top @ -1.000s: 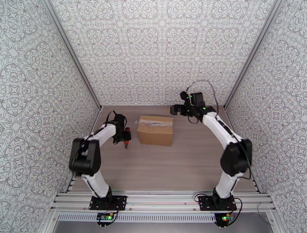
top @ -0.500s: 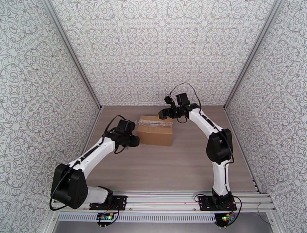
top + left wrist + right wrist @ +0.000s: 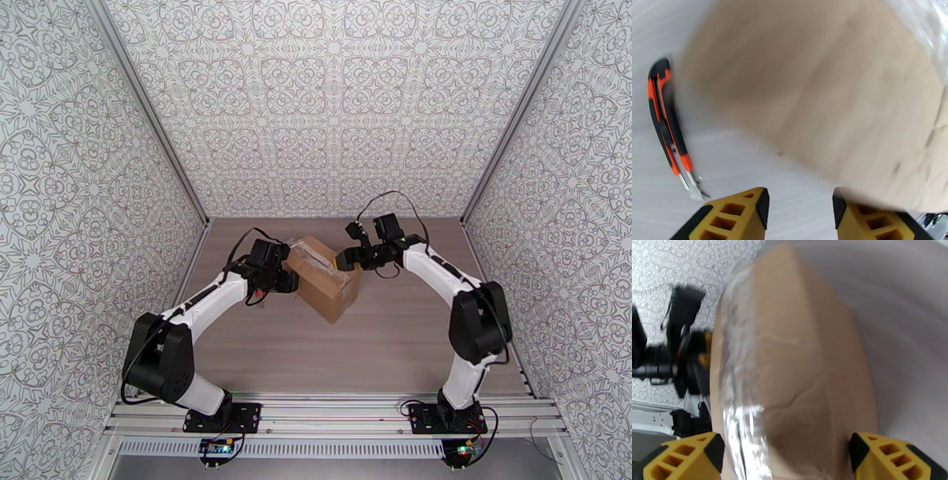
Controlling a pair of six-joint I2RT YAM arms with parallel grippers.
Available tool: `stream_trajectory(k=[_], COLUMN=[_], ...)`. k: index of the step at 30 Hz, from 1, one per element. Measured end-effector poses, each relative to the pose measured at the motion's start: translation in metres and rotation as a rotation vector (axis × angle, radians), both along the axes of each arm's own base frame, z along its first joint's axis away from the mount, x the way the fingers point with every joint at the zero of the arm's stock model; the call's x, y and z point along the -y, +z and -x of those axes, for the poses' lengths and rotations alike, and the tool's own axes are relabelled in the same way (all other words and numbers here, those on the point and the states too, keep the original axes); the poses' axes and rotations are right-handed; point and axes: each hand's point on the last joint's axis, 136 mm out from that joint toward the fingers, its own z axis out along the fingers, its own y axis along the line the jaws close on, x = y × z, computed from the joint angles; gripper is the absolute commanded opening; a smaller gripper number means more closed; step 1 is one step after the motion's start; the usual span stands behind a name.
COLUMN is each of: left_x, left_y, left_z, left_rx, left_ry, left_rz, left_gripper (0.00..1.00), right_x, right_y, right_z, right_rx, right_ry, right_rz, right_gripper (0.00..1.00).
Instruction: Unpack the express box
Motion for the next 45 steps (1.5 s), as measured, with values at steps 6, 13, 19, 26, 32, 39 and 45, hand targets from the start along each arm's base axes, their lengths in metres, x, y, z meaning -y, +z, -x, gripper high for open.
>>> stream_trajectory(k=[6, 13, 19, 26, 32, 39, 45], left_x=[-0.010, -0.009, 0.015, 0.016, 0.030, 0.039, 0.029], left_y=[0.009, 0.046, 0.098, 0.089, 0.085, 0.070, 0.052], left_z=[-0.017, -0.009, -0.006, 0.015, 0.023, 0.026, 0.031], left_rx=[0.039, 0.078, 0.122, -0.038, -0.130, -0.211, -0.273], left_ry=[0.011, 0.050, 0.098, 0.247, 0.322, 0.375, 0.422], left_rz=[-0.033, -0.034, 0.002, 0.006, -0.016, -0.101, -0.180], left_gripper=[0.61, 0.65, 0.70, 0.76, 0.79, 0.80, 0.80], right_x=[-0.008, -0.001, -0.017, -0.032, -0.039, -0.048, -0.051], right_y=[0.001, 0.004, -0.002, -0.011, -0.014, -0.029, -0.031], right_z=[0.034, 0.014, 0.007, 0.005, 0.003, 0.010, 0.009], right_rx=[-0.046, -0.019, -0.009, 0.002, 0.023, 0.008, 0.005], right_ry=[-0.007, -0.163, -0.183, -0.198, -0.218, -0.233, -0.251], right_rz=[0.021, 0.073, 0.078, 0.084, 0.085, 0.061, 0.039], right_gripper=[0.83, 0.75, 0.76, 0.77, 0.77, 0.76, 0.76])
